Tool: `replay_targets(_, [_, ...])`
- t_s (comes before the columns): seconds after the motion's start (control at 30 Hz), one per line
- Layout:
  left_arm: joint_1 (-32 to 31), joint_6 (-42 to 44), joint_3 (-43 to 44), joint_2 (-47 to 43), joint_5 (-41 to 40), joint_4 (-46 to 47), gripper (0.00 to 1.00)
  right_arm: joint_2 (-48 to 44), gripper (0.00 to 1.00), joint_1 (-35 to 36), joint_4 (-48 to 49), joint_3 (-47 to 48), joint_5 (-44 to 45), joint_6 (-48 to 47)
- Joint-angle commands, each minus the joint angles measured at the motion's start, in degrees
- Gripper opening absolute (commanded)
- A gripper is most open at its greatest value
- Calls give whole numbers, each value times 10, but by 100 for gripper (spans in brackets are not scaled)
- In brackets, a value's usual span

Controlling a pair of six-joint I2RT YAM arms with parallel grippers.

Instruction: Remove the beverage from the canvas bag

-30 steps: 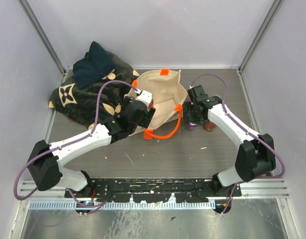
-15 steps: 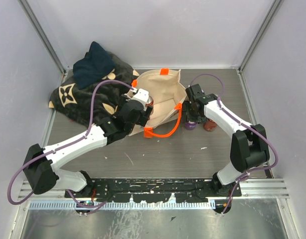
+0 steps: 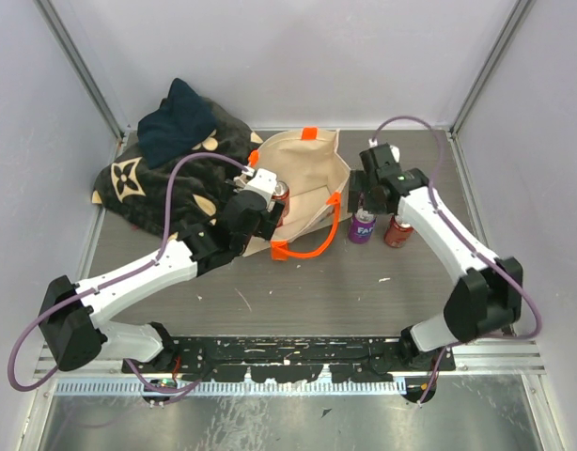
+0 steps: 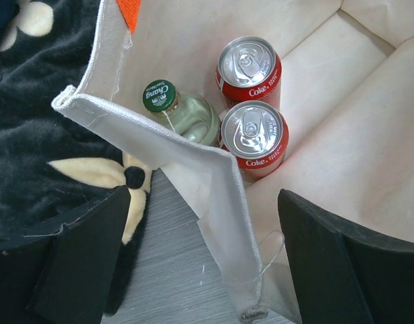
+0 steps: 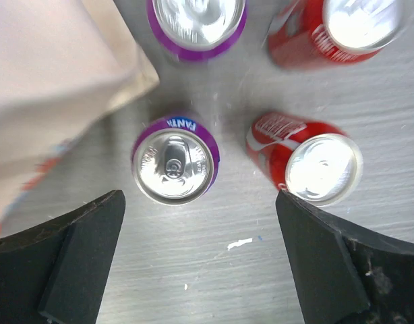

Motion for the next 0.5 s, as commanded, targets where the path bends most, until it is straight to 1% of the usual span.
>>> replay_targets(0.0, [2, -15, 0, 7, 0, -9, 98, -100, 100, 9, 18, 85, 48, -6])
replay_targets(0.1, [1, -28, 1, 7, -3, -18, 98, -127, 100, 18, 45, 129, 33, -18])
replay_targets(0.23, [2, -37, -8, 4, 4, -16, 98, -128, 89, 38, 104, 163, -35, -29])
replay_targets(0.3, [2, -44, -9, 9, 5, -19, 98, -110, 82, 51, 123, 176, -75, -37])
replay_targets(0.37, [1, -53, -8, 16, 10, -25, 98, -82, 77, 72, 130, 190, -95, -46])
replay_targets(0.47, [1, -70, -10, 25, 15, -32, 98, -36, 75, 115, 134, 207, -105, -67])
